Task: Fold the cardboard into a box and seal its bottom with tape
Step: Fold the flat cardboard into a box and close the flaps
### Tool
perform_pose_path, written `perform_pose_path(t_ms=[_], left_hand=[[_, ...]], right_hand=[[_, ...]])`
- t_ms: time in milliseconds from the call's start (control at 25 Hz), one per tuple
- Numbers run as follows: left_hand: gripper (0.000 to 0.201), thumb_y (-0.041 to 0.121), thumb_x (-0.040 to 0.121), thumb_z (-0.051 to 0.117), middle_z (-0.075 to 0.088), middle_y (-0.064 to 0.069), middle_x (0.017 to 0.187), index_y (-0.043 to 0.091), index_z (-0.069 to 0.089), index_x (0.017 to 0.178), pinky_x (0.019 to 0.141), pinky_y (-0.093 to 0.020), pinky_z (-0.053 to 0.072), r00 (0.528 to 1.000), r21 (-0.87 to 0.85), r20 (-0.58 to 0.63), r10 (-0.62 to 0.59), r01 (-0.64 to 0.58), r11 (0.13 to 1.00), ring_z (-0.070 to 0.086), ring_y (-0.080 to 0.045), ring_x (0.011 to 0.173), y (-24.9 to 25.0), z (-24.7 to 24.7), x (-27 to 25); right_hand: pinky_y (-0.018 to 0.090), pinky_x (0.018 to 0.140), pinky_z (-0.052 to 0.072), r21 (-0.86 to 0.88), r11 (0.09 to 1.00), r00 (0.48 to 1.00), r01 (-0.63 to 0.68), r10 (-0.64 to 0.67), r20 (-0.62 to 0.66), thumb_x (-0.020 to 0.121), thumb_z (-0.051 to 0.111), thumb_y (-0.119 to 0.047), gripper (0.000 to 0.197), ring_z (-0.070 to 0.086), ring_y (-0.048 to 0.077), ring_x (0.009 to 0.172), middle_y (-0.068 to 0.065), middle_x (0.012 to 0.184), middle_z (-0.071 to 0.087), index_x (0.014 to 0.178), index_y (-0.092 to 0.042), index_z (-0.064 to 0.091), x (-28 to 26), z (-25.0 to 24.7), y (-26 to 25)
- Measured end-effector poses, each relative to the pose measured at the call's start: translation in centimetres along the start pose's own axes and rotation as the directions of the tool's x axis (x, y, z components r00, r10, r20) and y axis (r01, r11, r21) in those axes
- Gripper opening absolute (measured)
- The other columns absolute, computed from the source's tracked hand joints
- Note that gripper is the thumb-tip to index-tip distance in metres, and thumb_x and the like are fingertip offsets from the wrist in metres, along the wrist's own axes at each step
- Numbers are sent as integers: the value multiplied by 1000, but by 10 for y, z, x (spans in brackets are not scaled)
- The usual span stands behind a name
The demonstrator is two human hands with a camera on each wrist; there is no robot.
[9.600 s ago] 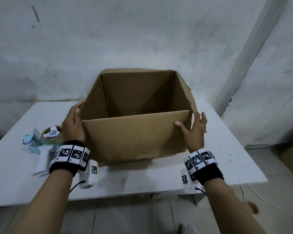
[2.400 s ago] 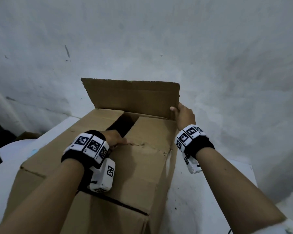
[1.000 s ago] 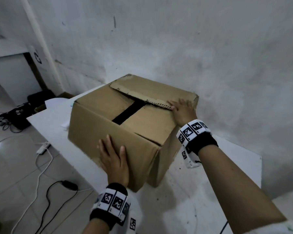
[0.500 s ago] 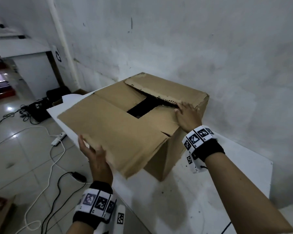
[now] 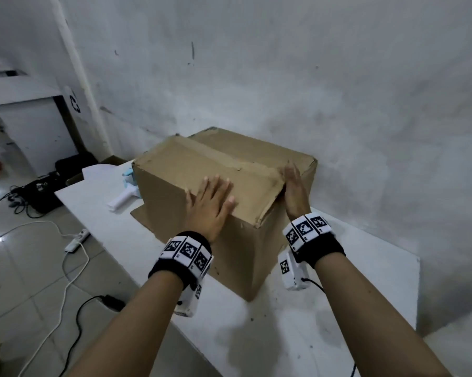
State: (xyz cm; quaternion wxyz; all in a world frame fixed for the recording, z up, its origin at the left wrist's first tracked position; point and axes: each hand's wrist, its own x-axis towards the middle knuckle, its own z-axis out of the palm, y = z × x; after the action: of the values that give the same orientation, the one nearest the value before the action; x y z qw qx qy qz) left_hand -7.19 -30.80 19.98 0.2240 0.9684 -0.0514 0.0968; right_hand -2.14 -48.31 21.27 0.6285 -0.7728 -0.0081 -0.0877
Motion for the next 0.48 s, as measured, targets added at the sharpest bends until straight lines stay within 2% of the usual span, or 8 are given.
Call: perform_pose_path(t_ms=[40,80,120,160,240,320,400,480], left_hand=[[51,46,97,18,0,6,158,33,12,146,114,-43,-16,1000,62,24,-3,1,998,-6,-11,145,1,-2,2],[51,45,97,16,0,5,158,33,11,146,114,-43,-14,999,115,54,6,-12,993,-5,-12,146,1,-3,5],[51,45,97,14,-1,4,158,32,8,147,115,-42,-13,995,158,99,18,-33,987,-4,-13,146,2,-5,6],[52,46,97,12,-2,4,158,31,6,147,115,-40,-11,989,188,146,25,-53,981,-5,-14,146,1,-8,8],[56,52,95,7,-2,4,158,30,4,147,117,-37,-8,973,209,224,47,-95,973,-4,-13,146,-2,-13,14],[65,58,89,4,3,7,158,30,8,147,117,-36,-7,963,187,258,76,-127,974,-1,-12,146,-6,-12,19],[76,66,79,-1,9,10,157,33,12,146,117,-37,-6,966,132,229,122,-155,979,3,-10,145,-11,-9,21],[86,67,68,-6,13,11,156,35,15,145,116,-37,-4,964,87,206,165,-186,979,6,-9,145,-15,-7,21]], right_hand=[[23,112,17,-24,1000,1000,17,-18,-18,94,40,-47,63,28,19,141,4,153,31,146,-15,26,-1,0,-1],[18,108,20,-127,991,998,50,-53,-25,96,47,-31,59,28,20,140,7,153,29,147,-12,24,1,0,1],[19,109,20,-281,956,996,85,-93,-16,96,47,-20,55,25,22,142,10,154,26,146,-10,26,5,-1,5],[25,114,15,-461,882,994,103,-102,28,97,44,-16,51,18,24,144,11,157,19,146,-11,28,8,1,6],[40,117,0,-741,663,990,101,3,138,101,30,-22,48,3,25,147,12,159,5,148,-16,22,15,0,4],[46,116,-7,-871,481,974,100,133,185,101,20,-26,50,-2,26,147,13,159,1,150,-18,14,19,-1,-2],[48,116,-8,-915,381,958,131,191,216,101,18,-29,51,-1,27,147,14,159,1,150,-17,12,20,-3,-10],[47,116,-8,-921,367,938,130,254,234,101,18,-30,53,-3,28,147,14,159,-2,150,-16,8,18,-2,-17]])
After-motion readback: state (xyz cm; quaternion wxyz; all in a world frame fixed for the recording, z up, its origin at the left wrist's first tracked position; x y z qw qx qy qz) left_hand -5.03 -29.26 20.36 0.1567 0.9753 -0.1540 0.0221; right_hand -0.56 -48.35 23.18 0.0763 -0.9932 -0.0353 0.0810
